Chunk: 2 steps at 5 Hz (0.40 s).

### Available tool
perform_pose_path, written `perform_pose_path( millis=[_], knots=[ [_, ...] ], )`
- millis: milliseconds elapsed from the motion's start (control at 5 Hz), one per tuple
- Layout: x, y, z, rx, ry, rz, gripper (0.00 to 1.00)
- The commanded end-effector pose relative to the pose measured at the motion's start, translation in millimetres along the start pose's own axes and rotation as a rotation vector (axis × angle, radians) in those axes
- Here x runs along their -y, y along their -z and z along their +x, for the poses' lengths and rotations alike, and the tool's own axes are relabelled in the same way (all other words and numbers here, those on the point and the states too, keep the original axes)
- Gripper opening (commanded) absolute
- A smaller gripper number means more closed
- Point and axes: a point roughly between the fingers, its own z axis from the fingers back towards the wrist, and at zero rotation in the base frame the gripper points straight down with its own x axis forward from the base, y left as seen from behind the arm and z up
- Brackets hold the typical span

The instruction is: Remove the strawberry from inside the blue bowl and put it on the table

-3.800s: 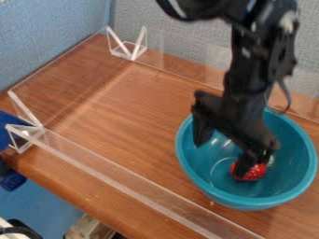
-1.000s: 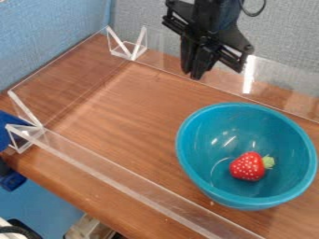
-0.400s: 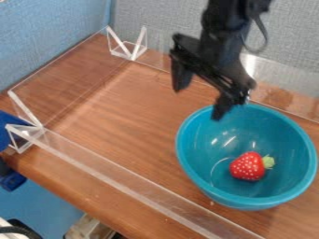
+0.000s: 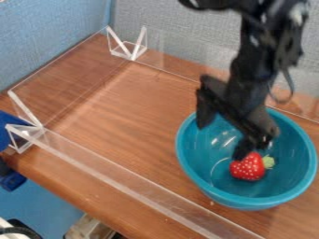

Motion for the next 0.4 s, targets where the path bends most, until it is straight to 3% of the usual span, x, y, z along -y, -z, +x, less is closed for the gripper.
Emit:
perform_pose_path(
  millis=[0,200],
  knots=[
    [6.5,6.7,4.0,0.016,0.004,-0.015,1.00],
    [9.0,21.9,5.1,-0.008,0.002,-0.021,1.00]
  ],
)
